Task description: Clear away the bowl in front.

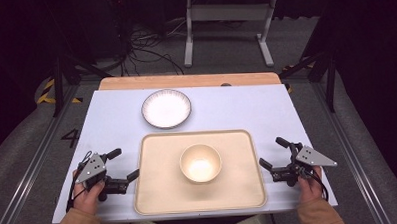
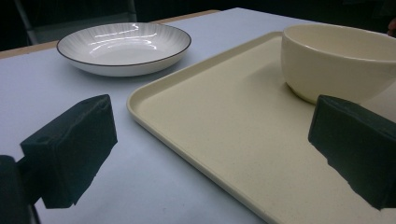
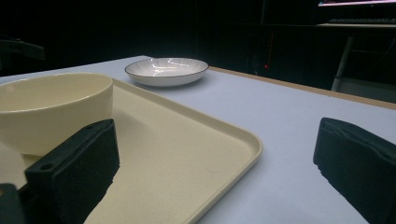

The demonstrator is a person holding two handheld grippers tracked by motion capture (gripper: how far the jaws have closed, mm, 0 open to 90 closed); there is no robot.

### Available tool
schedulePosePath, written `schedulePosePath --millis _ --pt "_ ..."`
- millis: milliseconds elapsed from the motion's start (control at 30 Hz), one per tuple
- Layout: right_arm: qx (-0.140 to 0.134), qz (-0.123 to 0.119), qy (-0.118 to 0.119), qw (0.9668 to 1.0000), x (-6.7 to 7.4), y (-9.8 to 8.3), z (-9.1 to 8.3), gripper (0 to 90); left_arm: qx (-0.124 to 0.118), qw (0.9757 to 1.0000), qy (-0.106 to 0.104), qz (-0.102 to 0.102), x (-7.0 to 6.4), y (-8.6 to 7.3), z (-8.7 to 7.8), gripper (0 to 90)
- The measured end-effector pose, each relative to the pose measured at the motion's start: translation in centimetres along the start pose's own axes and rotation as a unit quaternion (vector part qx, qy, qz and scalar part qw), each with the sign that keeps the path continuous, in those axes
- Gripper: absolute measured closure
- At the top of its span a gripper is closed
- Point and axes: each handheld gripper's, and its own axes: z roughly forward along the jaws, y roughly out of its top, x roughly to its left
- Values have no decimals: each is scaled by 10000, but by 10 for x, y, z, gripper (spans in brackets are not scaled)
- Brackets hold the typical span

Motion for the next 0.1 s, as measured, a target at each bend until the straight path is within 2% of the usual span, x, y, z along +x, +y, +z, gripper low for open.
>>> schedulePosePath --millis 100 --pt "4 -3 -1 10000 0 0 0 6 -24 10000 3 0 0 0 0 21"
